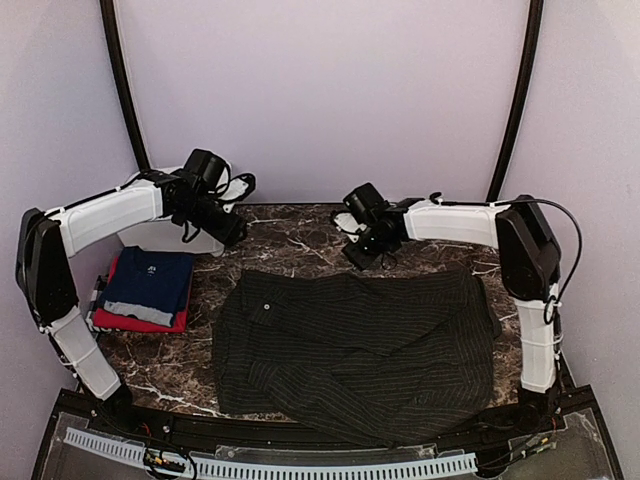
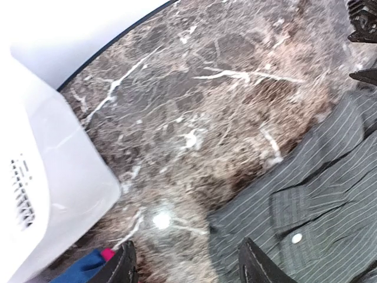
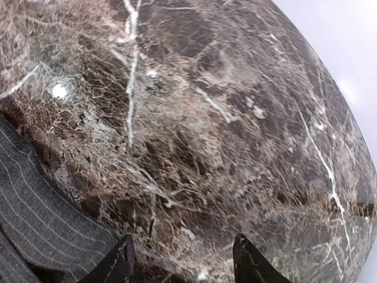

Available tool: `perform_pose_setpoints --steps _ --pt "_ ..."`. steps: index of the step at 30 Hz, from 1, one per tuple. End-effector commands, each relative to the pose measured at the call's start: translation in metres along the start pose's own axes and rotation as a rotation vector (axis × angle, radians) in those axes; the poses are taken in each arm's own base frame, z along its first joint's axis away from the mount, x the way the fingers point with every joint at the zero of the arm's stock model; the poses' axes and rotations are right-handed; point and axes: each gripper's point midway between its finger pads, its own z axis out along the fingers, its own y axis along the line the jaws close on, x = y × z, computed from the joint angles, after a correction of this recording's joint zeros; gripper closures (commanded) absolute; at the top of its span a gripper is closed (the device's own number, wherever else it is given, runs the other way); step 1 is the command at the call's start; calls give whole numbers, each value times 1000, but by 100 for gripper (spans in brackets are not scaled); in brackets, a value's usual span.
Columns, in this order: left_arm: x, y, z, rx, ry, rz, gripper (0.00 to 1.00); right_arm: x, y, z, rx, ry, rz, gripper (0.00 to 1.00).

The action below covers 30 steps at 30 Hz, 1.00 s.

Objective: Fold and stack the mixed laundry pile
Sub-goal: Adjust the 1/3-folded shirt at the center of the board, then move the 1/3-folded shirt to the center of the board.

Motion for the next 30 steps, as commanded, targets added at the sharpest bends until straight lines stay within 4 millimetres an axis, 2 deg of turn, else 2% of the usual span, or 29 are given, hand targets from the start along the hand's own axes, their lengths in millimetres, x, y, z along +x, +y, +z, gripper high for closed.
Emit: perform_pose_setpoints --steps 1,2,4,7,11,14,15,16,17,18,19,20,21,22,23,24,25,26,27,29,30 --pt "4 -56 10 157 -43 -73 43 3 -29 -75 -66 -47 185 46" --pt "8 -72 16 183 -26 -72 44 16 -31 -82 -84 -34 220 47" --pt "24 -91 30 222 40 -96 47 44 -31 -93 -124 9 286 51" --pt "51 -101 54 231 138 -166 51 86 -32 -93 -138 93 400 56" --pt "76 -97 77 175 228 -216 52 129 -44 -74 -151 183 539 60" --pt "93 -89 93 139 308 -229 53 149 -51 -48 -179 251 607 61" --pt "105 -85 101 112 353 -235 54 155 -51 -37 -186 282 615 61" --pt "105 -75 105 76 362 -240 55 159 -50 -31 -192 306 614 62" --pt "113 -74 113 62 397 -239 55 161 -50 -24 -192 327 609 62" --pt "114 -67 114 41 412 -245 56 166 -48 -14 -192 356 600 63" --pt "120 -62 120 30 439 -252 57 163 -51 -9 -187 360 596 63" --pt "115 -56 122 18 431 -257 58 161 -54 -3 -180 364 592 63" --pt "120 -47 127 5 447 -269 59 160 -59 3 -171 367 591 63" --pt "111 -39 129 -10 427 -280 60 158 -64 9 -167 370 594 63" --pt "113 -27 135 -22 435 -303 60 155 -70 14 -164 370 599 63" --pt "101 -18 137 -25 408 -321 61 153 -76 20 -164 371 599 63" --pt "105 -7 143 -33 424 -342 62 147 -83 24 -161 365 599 63" --pt "91 2 147 -43 399 -349 62 142 -91 28 -151 357 594 63" --pt "88 9 146 -49 396 -350 61 134 -99 29 -139 340 585 63" --pt "53 18 139 -41 321 -348 58 118 -119 28 -99 300 567 61" --pt "41 17 131 -26 293 -350 55 109 -130 26 -83 274 565 60"
